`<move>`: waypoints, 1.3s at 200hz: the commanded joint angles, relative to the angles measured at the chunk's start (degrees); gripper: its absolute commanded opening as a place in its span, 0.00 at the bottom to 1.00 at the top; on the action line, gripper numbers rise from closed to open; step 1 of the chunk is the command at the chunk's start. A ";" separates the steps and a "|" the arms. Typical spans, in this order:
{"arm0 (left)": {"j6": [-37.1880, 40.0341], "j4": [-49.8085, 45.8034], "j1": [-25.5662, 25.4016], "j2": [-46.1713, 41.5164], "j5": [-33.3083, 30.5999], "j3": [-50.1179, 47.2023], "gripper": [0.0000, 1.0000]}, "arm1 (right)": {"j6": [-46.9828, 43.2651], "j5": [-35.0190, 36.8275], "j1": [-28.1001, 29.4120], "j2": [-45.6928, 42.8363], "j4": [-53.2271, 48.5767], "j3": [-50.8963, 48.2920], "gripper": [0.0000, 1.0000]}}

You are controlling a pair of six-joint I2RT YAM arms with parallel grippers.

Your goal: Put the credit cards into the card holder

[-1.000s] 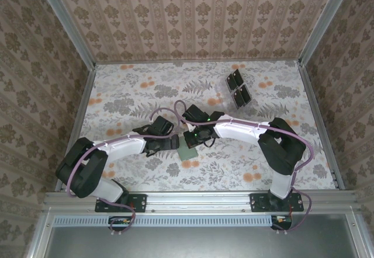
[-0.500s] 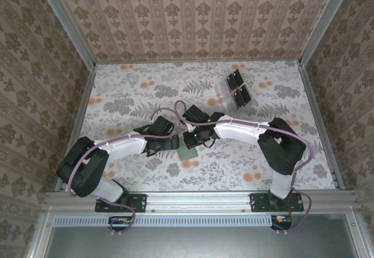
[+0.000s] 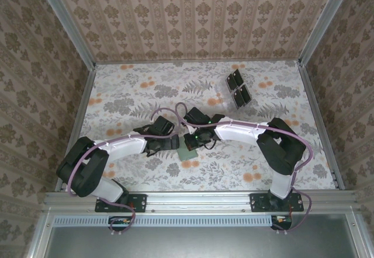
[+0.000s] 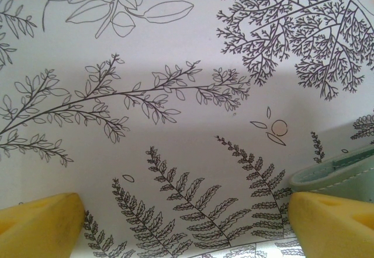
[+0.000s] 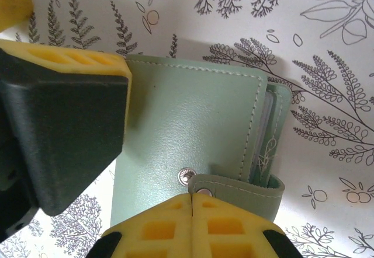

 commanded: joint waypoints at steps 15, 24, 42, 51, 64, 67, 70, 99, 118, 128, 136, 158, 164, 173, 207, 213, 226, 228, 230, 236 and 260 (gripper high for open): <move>-2.85 -4.35 -1.00 1.70 6.69 -2.73 1.00 | 1.59 -0.93 -0.60 -2.95 1.33 -1.90 0.00; -2.92 -4.24 -0.92 1.49 6.55 -3.01 1.00 | 1.76 -0.82 -0.76 -3.39 1.44 -2.16 0.00; -3.21 -4.12 -0.99 1.20 6.57 -3.44 1.00 | 2.00 -0.72 -0.82 -4.17 1.66 -2.20 0.00; -3.25 -4.11 -0.98 1.08 6.72 -3.45 1.00 | 2.03 -0.61 -0.87 -4.32 1.62 -1.97 0.00; -3.27 -4.11 -1.08 1.07 6.67 -3.41 1.00 | 2.10 -0.75 -0.84 -4.53 1.50 -1.56 0.00; -3.23 -4.11 -1.01 1.05 6.62 -3.39 1.00 | 2.10 -0.80 -0.82 -4.53 1.46 -1.50 0.00; -3.15 -4.11 -1.05 1.07 6.65 -3.33 1.00 | 2.08 -0.87 -0.82 -4.50 1.45 -1.37 0.00; -2.93 -4.18 -1.07 1.33 6.73 -2.73 1.00 | 2.10 -0.99 -0.85 -3.95 1.07 -0.70 0.00; -2.88 -4.16 -1.04 1.30 6.80 -2.65 1.00 | 1.99 -0.60 -0.82 -3.37 0.92 -0.69 0.00; -2.88 -4.19 -1.07 1.27 6.86 -2.70 1.00 | 2.01 -0.61 -0.83 -3.09 0.99 -0.59 0.00; -2.96 -4.16 -1.08 1.28 6.88 -2.64 1.00 | 2.01 -0.62 -0.74 -2.83 1.04 -0.40 0.00; -3.02 -4.10 -1.08 1.58 6.94 -2.58 1.00 | 1.79 -0.43 -0.80 -2.19 0.98 0.09 0.00; -3.05 -4.11 -1.05 1.57 6.92 -2.54 1.00 | 1.70 -0.46 -0.74 -1.99 0.91 0.22 0.00; -3.05 -4.08 -1.08 1.61 6.91 -2.54 1.00 | 1.62 -0.55 -0.66 -1.53 0.86 0.36 0.00; -3.16 -3.90 -1.06 2.06 7.04 -2.36 1.00 | 1.15 -0.54 -0.40 0.05 0.72 0.89 0.00; -3.21 -3.91 -1.00 2.11 7.10 -2.38 1.00 | 1.10 -0.39 -0.29 0.48 0.72 0.98 0.00; -3.20 -3.80 -1.07 2.21 7.18 -2.36 1.00 | 0.86 -0.05 -0.21 1.09 0.54 1.14 0.00; -3.21 -3.82 -1.08 2.17 7.21 -2.36 1.00 | 0.87 0.07 -0.23 1.19 0.54 1.22 0.00; -3.14 -3.80 -1.08 2.20 7.20 -2.38 1.00 | 0.85 0.14 -0.21 1.28 0.54 1.23 0.00; -3.13 -3.80 -1.07 2.19 7.23 -2.38 1.00 | 0.77 0.38 -0.27 1.38 0.47 1.29 0.00; -3.24 -3.84 -1.01 2.21 7.22 -2.39 1.00 | 0.41 0.92 -0.20 1.76 0.20 1.24 0.00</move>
